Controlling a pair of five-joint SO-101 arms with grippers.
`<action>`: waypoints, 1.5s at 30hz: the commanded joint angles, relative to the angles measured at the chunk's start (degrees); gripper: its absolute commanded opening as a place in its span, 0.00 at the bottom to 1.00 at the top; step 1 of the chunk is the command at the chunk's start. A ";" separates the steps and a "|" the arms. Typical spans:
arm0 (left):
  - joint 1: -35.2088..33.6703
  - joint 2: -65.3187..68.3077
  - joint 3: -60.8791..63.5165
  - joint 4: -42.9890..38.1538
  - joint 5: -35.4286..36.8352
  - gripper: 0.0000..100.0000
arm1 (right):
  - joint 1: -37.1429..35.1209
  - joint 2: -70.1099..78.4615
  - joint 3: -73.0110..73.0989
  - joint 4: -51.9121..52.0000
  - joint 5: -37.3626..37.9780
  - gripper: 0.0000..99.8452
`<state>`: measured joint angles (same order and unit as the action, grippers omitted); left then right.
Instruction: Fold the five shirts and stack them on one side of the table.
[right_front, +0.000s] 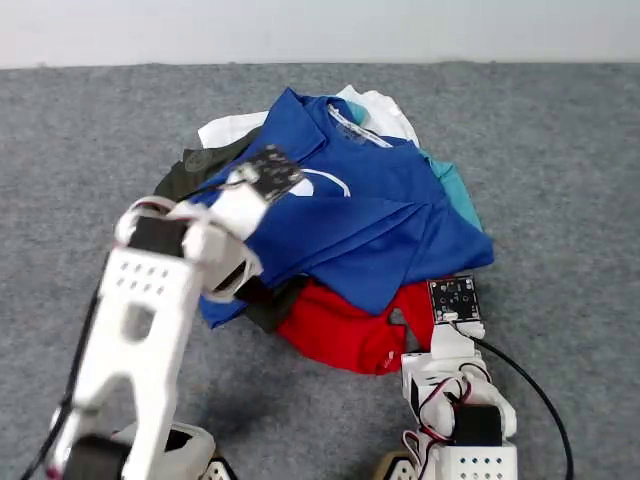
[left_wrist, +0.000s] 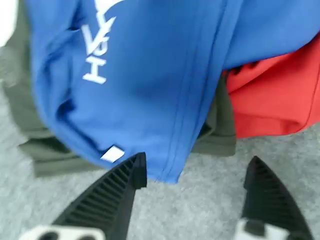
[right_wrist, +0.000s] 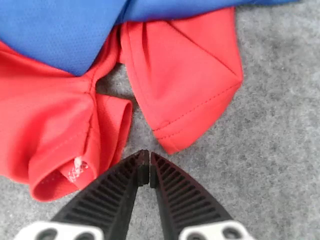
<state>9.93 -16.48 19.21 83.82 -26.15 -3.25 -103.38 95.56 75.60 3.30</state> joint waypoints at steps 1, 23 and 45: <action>1.23 9.32 -7.08 0.09 -0.97 0.32 | 0.04 -0.40 0.88 -0.57 -0.18 0.01; 1.93 39.30 -16.84 -10.37 9.49 0.17 | 0.04 -0.40 0.88 -0.57 -0.18 0.01; -32.88 -5.71 -16.84 -9.32 9.41 0.01 | 0.04 -0.40 0.88 -0.57 -0.18 0.01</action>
<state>-14.77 -15.87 4.18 75.03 -16.84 -3.25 -103.38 95.56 75.60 3.30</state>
